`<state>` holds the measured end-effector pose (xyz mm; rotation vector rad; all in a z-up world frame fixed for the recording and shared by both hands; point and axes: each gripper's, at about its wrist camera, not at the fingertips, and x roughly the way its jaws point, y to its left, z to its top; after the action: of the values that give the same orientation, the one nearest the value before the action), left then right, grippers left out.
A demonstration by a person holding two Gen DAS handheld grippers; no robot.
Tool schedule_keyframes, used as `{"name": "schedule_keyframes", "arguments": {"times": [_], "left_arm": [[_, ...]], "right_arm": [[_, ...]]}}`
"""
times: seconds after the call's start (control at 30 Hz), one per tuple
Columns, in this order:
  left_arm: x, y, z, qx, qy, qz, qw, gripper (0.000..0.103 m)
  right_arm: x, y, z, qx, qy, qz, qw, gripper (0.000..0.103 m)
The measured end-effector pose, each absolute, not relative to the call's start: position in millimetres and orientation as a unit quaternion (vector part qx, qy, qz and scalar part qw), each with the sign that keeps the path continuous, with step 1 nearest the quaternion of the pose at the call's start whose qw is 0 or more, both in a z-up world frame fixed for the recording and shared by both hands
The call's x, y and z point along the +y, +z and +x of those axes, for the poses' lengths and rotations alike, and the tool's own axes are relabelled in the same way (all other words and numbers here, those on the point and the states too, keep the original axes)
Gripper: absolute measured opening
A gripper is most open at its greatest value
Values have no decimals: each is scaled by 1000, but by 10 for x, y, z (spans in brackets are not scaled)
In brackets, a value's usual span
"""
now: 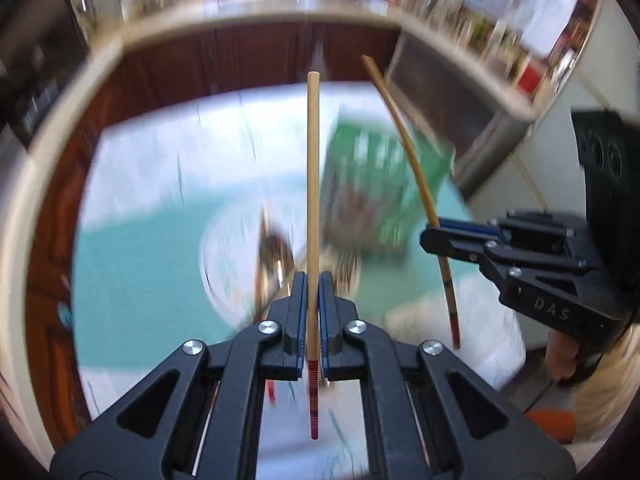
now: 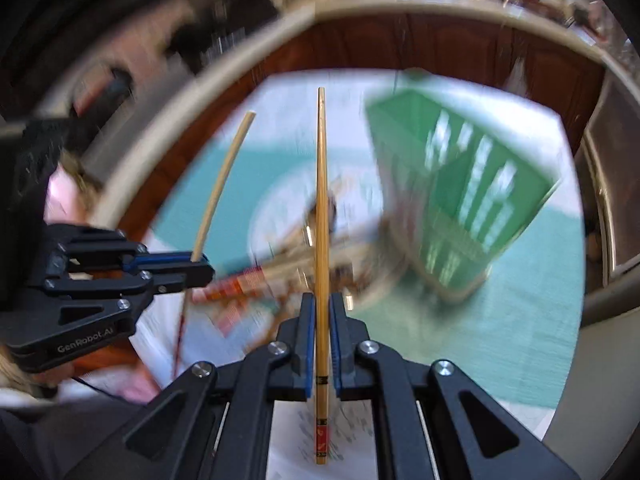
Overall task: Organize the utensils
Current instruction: 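Lift both held chopsticks and carry them above the green holder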
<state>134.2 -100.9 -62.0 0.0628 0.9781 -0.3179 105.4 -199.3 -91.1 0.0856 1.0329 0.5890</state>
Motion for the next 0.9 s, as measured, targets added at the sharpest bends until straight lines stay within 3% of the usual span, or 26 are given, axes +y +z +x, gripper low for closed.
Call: {"name": "schedule_keyframes", "arguments": {"times": [0.2,0.4,0.67,0.9], "left_arm": [[-1152,-142,1671,345,-128,1,930,3],[-1191,133,2009,256,-119,-60,958,3],[-1308,17,2572,224,-114,-88,964,3],[-1462,-440,2759,227,-114,-80,964,3]], "right_arm": [[-2415,-307,1103,333,211,122,911,6],[-2570,-228,1332,211,129,176,953,6],[-2507,-522,1531,155,77,181,968,6],[-2320,-644,1546,137,67,137,979,6]]}}
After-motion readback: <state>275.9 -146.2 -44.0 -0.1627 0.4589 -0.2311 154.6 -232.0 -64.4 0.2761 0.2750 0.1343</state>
